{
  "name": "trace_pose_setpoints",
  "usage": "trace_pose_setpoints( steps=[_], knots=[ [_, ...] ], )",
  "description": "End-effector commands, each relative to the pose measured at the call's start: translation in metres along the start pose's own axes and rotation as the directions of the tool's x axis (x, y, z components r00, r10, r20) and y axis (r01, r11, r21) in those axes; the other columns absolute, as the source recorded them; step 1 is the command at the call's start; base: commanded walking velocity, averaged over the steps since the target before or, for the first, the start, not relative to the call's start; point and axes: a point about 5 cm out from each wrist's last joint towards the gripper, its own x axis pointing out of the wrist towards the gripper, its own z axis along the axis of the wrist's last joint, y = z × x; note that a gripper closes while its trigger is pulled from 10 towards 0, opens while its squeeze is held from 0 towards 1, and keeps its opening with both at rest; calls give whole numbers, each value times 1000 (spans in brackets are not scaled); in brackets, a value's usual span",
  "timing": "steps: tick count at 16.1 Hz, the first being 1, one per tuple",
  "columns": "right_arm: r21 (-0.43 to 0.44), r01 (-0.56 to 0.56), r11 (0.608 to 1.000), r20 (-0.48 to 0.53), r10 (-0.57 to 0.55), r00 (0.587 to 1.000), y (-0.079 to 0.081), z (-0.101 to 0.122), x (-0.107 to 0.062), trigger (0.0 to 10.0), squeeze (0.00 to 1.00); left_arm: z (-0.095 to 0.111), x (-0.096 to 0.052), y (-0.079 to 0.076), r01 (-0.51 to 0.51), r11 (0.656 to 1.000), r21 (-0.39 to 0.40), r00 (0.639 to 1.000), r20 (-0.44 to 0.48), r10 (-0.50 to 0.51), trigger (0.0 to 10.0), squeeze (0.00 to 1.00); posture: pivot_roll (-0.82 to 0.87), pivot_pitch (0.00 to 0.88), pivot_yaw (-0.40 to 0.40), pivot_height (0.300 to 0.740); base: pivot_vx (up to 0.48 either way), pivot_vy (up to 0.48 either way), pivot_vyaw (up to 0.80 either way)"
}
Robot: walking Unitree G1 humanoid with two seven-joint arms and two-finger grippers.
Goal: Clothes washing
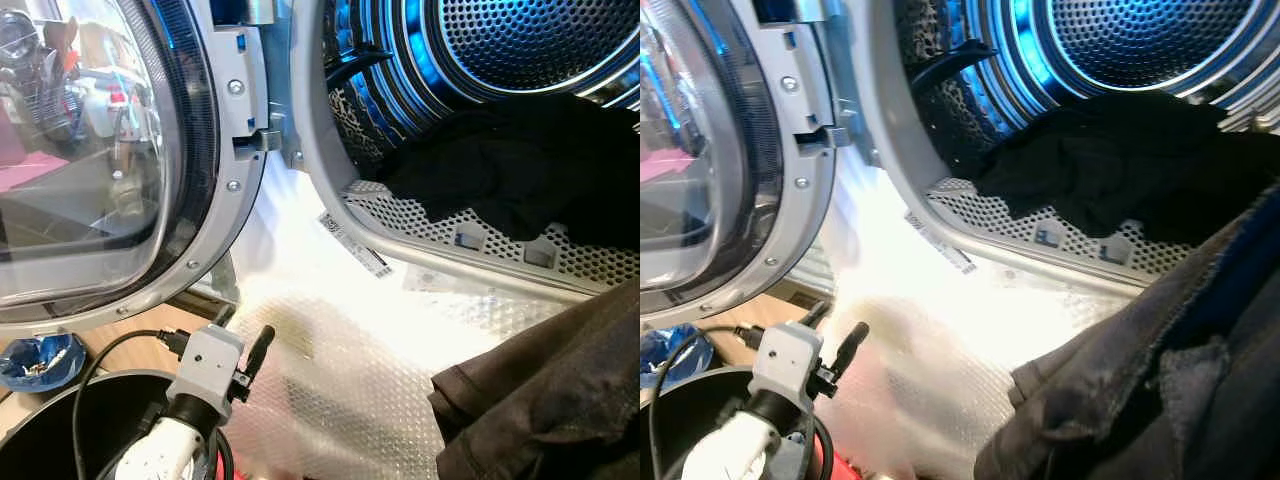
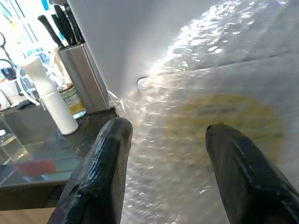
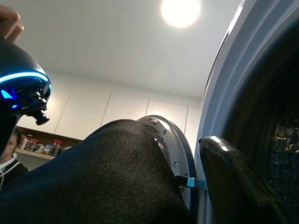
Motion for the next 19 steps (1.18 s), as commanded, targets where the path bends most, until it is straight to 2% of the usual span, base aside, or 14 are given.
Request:
trace_pose_setpoints(
  steps=[1,2,4,5,7,9,13,19],
  knots=[
    [-26,-24,999,12,24,1000,7,6,4,10000,1000,8,-1,-18,113,992,-64,993,43,-111,10000,0,-62,22,25,740,0,0,0],
    [-24,-26,999,26,26,999,8,7,3,10000,1000,16,-5,-51,393,904,-167,920,76,-386,10000,0,-49,14,20,740,0,0,0],
    [-16,-30,999,28,30,999,9,5,3,10000,1000,16,-10,-63,499,846,-189,866,79,-493,10000,0,-57,1,26,740,0,0,0],
    [-16,-39,999,12,39,999,12,5,3,10000,1000,14,-11,-60,481,853,-200,876,71,-477,10000,0,-57,0,26,740,0,0,0],
    [0,-33,999,18,33,999,9,-3,4,10000,1000,13,-14,-51,397,903,-167,918,70,-391,10000,0,-52,0,26,740,0,0,0],
    [9,-31,999,17,31,999,7,-7,7,10000,1000,12,-17,-49,366,913,-179,930,58,-362,10000,0,-51,0,25,740,0,0,0],
    [17,-17,1000,-18,17,1000,-2,-23,18,10000,1000,12,-16,-49,347,919,-186,938,56,-343,10000,0,-56,0,26,740,0,0,0],
    [14,7,1000,-34,-6,999,-11,-35,26,10000,1000,11,-16,-48,336,924,-184,942,51,-333,10000,0,-55,5,24,740,-44,0,0]
  ],
)
